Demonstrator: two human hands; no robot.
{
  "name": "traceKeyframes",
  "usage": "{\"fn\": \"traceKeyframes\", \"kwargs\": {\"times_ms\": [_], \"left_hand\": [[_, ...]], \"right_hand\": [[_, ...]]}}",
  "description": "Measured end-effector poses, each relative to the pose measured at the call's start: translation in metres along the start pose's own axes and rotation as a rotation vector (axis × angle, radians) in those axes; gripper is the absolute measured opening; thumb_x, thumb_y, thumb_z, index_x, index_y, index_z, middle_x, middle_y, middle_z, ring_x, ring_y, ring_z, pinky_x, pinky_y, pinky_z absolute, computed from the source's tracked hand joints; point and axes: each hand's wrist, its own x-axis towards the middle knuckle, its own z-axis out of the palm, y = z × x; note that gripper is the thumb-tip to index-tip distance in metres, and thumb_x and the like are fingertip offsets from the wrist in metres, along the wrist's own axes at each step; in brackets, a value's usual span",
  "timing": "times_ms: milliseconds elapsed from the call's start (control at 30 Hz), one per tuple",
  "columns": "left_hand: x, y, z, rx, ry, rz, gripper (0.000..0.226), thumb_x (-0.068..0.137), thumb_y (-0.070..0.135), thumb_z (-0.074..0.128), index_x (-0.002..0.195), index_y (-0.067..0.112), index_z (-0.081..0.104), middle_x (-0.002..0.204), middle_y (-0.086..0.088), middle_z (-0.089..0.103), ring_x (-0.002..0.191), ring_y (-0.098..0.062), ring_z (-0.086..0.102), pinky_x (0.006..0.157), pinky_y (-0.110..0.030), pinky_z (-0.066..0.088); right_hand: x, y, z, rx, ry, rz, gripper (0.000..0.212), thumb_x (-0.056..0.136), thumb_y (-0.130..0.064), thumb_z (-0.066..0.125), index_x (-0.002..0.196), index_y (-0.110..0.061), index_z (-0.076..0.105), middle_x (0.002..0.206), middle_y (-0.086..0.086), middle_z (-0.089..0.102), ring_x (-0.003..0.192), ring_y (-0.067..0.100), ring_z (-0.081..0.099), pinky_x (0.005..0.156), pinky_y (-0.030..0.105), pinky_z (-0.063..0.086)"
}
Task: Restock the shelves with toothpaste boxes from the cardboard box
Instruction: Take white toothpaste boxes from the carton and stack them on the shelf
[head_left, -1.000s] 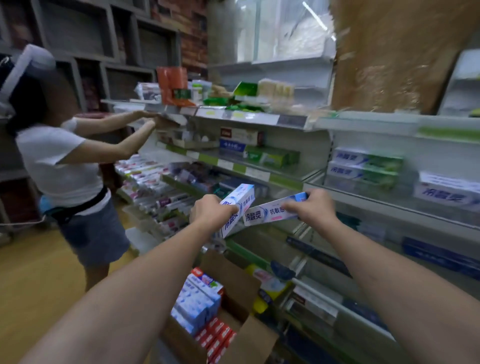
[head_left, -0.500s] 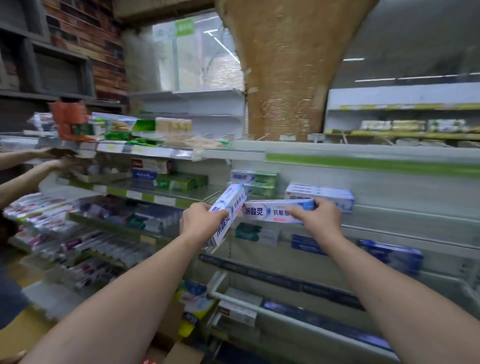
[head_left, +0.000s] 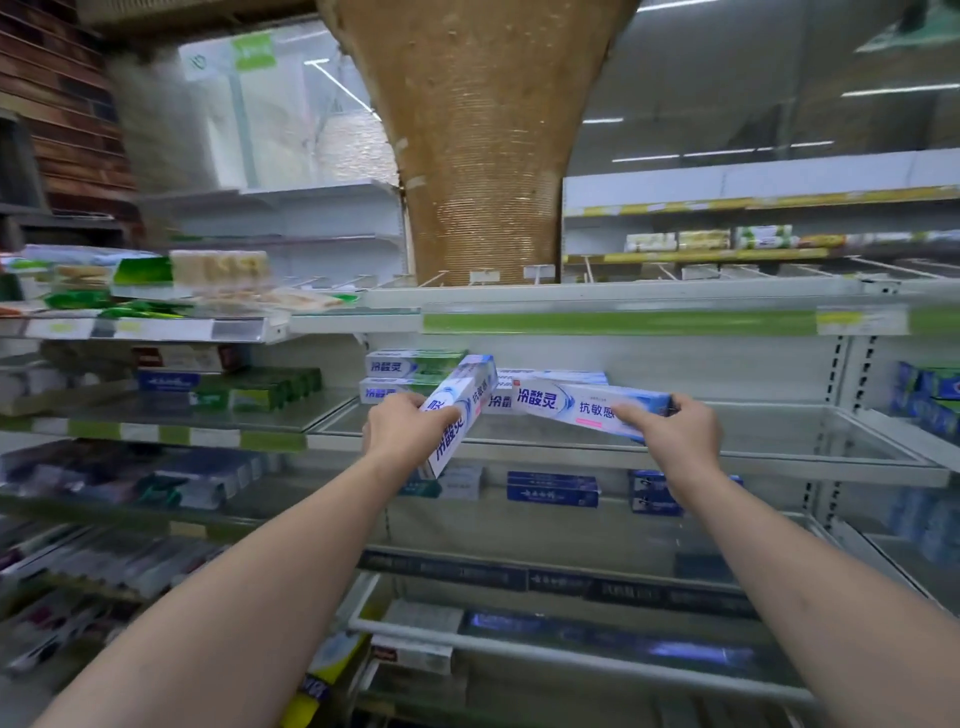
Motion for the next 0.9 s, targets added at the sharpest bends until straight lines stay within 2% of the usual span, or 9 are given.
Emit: {"fn": "traceKeyframes", "kwargs": {"times_ms": [133,200,267,333,400,500,633,767,900], "left_hand": [[0.028,0.002,0.010,-0.003,-0.015,0.021,0.032,0.072,0.052,0.074,0.077,0.021,0.073,0.072,0.002,0.072,0.073,-0.018,0.070,0.060,-0.030,0.053],[0.043,0.000,0.013,-0.019,-0.021,0.033,0.031,0.072,0.054,0.074,0.079,0.023,0.071,0.075,0.002,0.071,0.075,-0.019,0.070,0.065,-0.032,0.057],[0.058,-0.005,0.016,-0.047,-0.025,0.042,0.032,0.070,0.056,0.074,0.080,0.027,0.069,0.078,0.002,0.072,0.076,-0.019,0.070,0.073,-0.037,0.061],[0.069,-0.010,0.018,-0.052,-0.023,0.060,0.033,0.070,0.056,0.074,0.081,0.027,0.065,0.080,0.003,0.072,0.077,-0.018,0.070,0.075,-0.038,0.061],[0.078,-0.013,0.020,-0.061,-0.029,0.080,0.030,0.076,0.054,0.076,0.091,0.033,0.061,0.080,0.005,0.069,0.078,-0.016,0.069,0.074,-0.036,0.061],[0.090,-0.016,0.025,-0.068,-0.019,0.100,0.054,0.075,0.057,0.077,0.119,0.027,0.068,0.088,0.002,0.072,0.081,-0.018,0.071,0.078,-0.039,0.061],[0.106,-0.018,0.035,-0.056,0.029,0.104,0.074,0.069,0.066,0.073,0.129,0.024,0.066,0.106,0.000,0.075,0.091,-0.021,0.070,0.084,-0.041,0.059],[0.116,-0.017,0.046,-0.065,0.055,0.086,0.056,0.074,0.061,0.075,0.117,0.026,0.070,0.093,0.002,0.074,0.081,-0.019,0.070,0.076,-0.037,0.060],[0.124,-0.013,0.056,-0.101,0.053,0.056,0.049,0.073,0.058,0.080,0.112,0.032,0.066,0.095,-0.001,0.075,0.077,-0.017,0.071,0.069,-0.038,0.063]], "right_hand": [[0.024,0.006,0.005,0.073,0.010,0.051,0.041,0.055,-0.038,0.092,0.081,-0.012,0.073,0.086,0.007,0.075,0.076,0.022,0.069,0.078,0.041,0.057],[0.035,0.010,0.012,0.109,0.014,0.070,0.051,0.045,-0.043,0.090,0.081,-0.011,0.074,0.084,0.005,0.076,0.085,0.026,0.073,0.081,0.045,0.060],[0.045,0.014,0.022,0.154,0.002,0.077,0.050,0.045,-0.038,0.091,0.082,-0.009,0.074,0.084,0.007,0.076,0.086,0.027,0.074,0.080,0.047,0.060],[0.052,0.016,0.034,0.164,0.009,0.085,0.052,0.043,-0.038,0.092,0.081,-0.009,0.073,0.084,0.007,0.076,0.085,0.026,0.074,0.080,0.049,0.060],[0.058,0.017,0.045,0.143,0.025,0.060,0.058,0.038,-0.046,0.091,0.080,-0.011,0.072,0.083,0.004,0.076,0.084,0.026,0.074,0.080,0.049,0.060],[0.062,0.015,0.060,0.118,0.043,0.051,0.051,0.048,-0.039,0.093,0.083,-0.010,0.070,0.086,0.005,0.075,0.083,0.023,0.072,0.081,0.043,0.060],[0.083,0.018,0.076,0.060,0.038,0.043,0.039,0.063,-0.023,0.092,0.091,-0.009,0.070,0.093,0.010,0.073,0.078,0.021,0.069,0.072,0.029,0.054],[0.111,0.022,0.087,-0.027,-0.023,0.051,0.050,0.066,-0.030,0.091,0.106,-0.008,0.069,0.102,0.007,0.071,0.089,0.025,0.069,0.081,0.034,0.056],[0.137,0.029,0.091,-0.189,-0.080,-0.042,0.038,0.072,-0.042,0.084,0.091,-0.012,0.071,0.094,0.007,0.073,0.085,0.025,0.068,0.080,0.038,0.056]]}}
